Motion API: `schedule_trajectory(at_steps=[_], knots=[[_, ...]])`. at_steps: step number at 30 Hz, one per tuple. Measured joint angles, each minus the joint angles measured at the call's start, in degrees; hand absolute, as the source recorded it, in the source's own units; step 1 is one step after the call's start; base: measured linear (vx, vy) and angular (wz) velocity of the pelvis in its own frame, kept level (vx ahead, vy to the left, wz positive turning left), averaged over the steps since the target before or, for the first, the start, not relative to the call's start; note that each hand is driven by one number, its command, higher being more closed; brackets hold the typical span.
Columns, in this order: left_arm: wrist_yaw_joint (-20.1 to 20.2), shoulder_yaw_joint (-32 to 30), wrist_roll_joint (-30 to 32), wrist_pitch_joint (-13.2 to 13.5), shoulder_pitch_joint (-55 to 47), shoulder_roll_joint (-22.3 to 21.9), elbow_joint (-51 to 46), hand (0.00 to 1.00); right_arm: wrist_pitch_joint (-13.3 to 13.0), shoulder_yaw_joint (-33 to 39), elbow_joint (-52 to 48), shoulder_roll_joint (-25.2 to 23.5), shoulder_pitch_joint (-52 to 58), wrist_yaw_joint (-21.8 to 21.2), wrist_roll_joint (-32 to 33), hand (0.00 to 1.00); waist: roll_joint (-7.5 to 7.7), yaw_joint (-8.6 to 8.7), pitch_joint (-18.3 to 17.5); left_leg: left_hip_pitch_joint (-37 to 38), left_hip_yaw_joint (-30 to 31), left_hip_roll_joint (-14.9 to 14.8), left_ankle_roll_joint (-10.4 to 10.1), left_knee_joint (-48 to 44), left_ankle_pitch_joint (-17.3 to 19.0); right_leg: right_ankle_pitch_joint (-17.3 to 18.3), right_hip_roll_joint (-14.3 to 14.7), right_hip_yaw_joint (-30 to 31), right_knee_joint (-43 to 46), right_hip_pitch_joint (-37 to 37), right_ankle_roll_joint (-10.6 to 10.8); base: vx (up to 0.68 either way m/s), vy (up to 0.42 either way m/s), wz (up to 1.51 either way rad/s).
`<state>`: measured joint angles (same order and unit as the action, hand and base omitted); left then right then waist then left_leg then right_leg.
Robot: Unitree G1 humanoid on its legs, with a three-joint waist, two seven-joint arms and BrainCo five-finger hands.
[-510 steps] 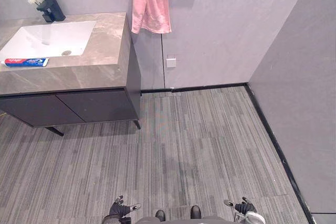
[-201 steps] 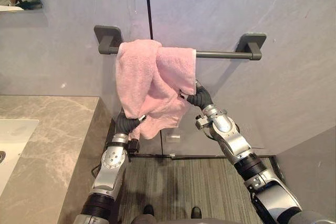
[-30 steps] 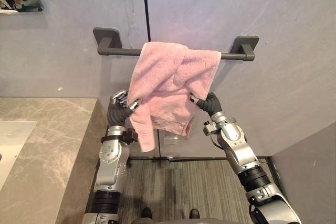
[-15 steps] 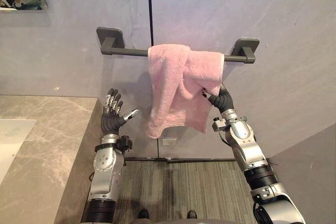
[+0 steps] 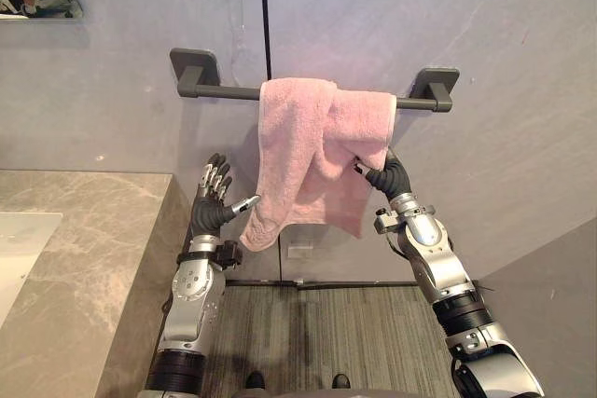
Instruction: Organize washtable
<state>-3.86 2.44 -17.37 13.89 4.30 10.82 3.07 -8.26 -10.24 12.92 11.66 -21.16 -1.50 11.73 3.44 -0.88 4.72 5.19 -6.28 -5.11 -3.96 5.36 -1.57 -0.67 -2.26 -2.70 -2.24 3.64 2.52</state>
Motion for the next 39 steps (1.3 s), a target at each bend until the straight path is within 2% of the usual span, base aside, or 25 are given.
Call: schedule_trajectory(at_steps=[4,5,18,28,39], knots=[[-0.09,1.58,0.07,0.00,3.00,1.02,0.05,0.00,0.07,-1.76,0.32,0.00,-0.88,-0.03,0.02,1.00,-0.03,0.20,0.01,0.02,-0.23,0.01,0.00,0.00,0.00,-0.06,0.00,0.24,0.00,-0.11,-0.05,0.00,0.000,-0.02],[-0.12,2.00,0.14,0.00,3.60,1.07,0.08,1.00,0.08,-1.73,0.36,0.02,-1.28,-0.01,0.03,1.00,-0.04,0.14,0.02,0.01,-0.27,0.01,0.00,0.00,0.00,-0.08,0.01,0.28,0.00,-0.15,-0.06,0.00,0.000,0.00],[-0.54,4.24,0.50,-0.08,8.41,1.24,2.03,1.00,0.91,-3.84,2.13,-0.01,-3.80,-0.03,0.04,1.00,-0.32,0.35,0.00,-0.36,-1.11,0.05,0.01,-0.01,-0.02,-0.63,0.02,1.13,-0.31,-0.88,-0.27,0.00,-0.001,-0.03],[-1.28,4.23,1.28,-0.23,8.54,1.24,3.81,1.00,0.95,-3.87,3.75,0.03,-5.15,-0.02,0.10,1.00,-1.81,0.49,-0.40,-0.37,-1.12,0.02,-0.04,-0.01,-0.13,-0.95,0.07,1.17,-0.57,-0.83,-0.42,0.00,0.000,0.00],[-1.59,3.92,1.58,-0.21,8.57,1.25,3.78,1.00,0.96,-3.86,3.75,0.04,-5.15,-0.01,0.05,1.00,-1.81,0.36,-0.40,-0.44,-1.03,0.00,-0.08,-0.01,-0.21,-1.23,0.09,1.09,-1.01,-0.62,-0.39,0.00,0.000,0.00]])
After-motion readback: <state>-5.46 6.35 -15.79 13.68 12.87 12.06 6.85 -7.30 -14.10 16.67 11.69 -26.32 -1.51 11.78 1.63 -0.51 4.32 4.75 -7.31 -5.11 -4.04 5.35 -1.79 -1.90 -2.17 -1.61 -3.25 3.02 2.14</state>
